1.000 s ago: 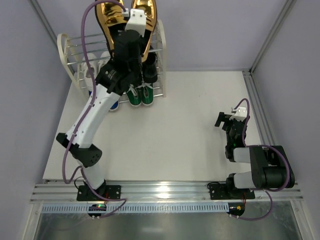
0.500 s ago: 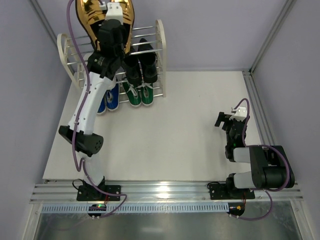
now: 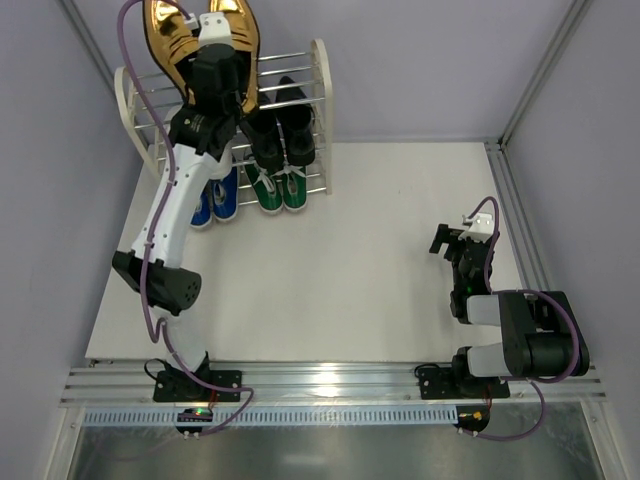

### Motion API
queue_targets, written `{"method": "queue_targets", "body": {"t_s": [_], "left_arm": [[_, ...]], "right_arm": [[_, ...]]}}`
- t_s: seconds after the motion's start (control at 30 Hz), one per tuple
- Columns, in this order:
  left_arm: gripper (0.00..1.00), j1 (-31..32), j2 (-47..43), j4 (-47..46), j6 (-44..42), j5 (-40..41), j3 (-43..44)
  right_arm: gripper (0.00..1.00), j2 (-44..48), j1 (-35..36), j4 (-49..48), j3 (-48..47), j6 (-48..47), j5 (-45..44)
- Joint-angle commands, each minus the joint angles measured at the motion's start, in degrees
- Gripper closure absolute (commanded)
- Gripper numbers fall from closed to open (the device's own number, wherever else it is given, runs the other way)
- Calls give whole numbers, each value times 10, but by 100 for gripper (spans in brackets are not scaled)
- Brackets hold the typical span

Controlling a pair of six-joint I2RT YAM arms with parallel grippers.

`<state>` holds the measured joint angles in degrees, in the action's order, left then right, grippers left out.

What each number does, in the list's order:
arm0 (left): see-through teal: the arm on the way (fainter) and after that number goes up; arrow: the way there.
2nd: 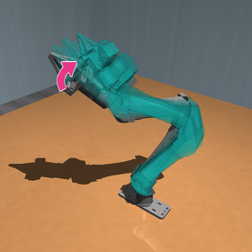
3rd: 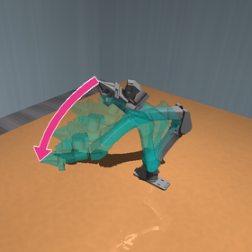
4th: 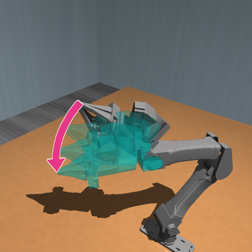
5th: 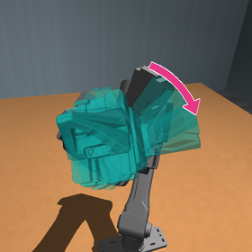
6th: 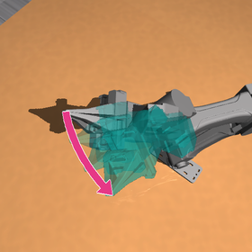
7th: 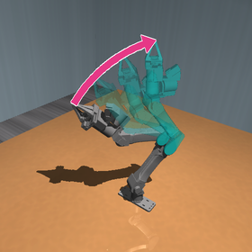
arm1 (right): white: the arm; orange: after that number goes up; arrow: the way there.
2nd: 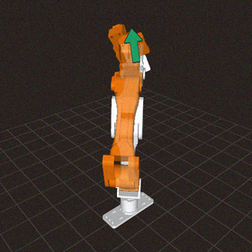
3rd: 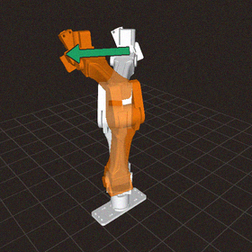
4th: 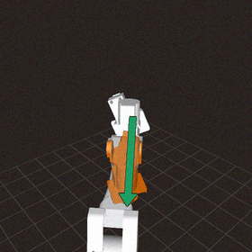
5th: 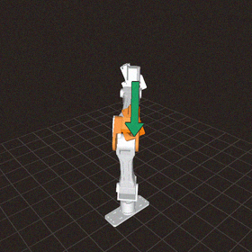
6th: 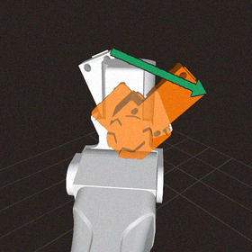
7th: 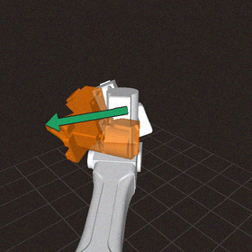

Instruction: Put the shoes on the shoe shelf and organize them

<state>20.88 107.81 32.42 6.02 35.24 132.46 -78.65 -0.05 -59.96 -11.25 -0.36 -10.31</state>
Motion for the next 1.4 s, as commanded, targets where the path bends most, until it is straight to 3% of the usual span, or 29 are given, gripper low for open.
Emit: {"method": "queue_targets", "body": {"t_s": [0.0, 0.07, 0.1, 0.17, 0.3, 0.47, 0.73, 0.8, 1.0, 1.03, 1.07, 1.17, 1.37], "left_arm": [[100, -15, -18, -74, 23, -12, 15], [97, -17, -12, -58, 29, -18, 25], [88, -18, -13, -61, 29, -22, 25], [80, -17, -12, -67, 25, -22, 29], [48, -18, -9, -75, 15, -26, 38], [36, -18, -6, -81, 1, -26, 49], [26, -17, -33, -107, -7, -29, 58], [21, -16, -47, -112, -5, -9, 47], [18, -29, -98, -172, 6, 84, -25], [51, -81, -102, -123, 117, 35, -22], [51, -81, -103, -123, 118, 34, -22], [100, -120, -89, -79, 189, 1, 2], [100, -171, -14, 32, 285, -9, 89]], "right_arm": [[3, 4, 1, -44, -4, -3, 1], [3, 4, 1, -44, -4, -3, 1], [3, 4, 1, -44, -3, -3, 1], [3, 4, 1, -44, -3, -3, 1], [3, 4, 1, -44, -3, -3, 1], [3, 4, 1, -44, -3, -3, 1], [3, 4, 1, -43, -3, -3, 0], [3, 4, 1, -44, -4, -3, 0], [3, 4, 1, -43, -4, -3, 1], [3, 4, 1, -44, -3, -3, 1], [3, 4, 1, -44, -3, -3, 1], [3, 4, 1, -43, -3, -3, 1], [3, 5, 1, -44, -3, -3, 1]]}}
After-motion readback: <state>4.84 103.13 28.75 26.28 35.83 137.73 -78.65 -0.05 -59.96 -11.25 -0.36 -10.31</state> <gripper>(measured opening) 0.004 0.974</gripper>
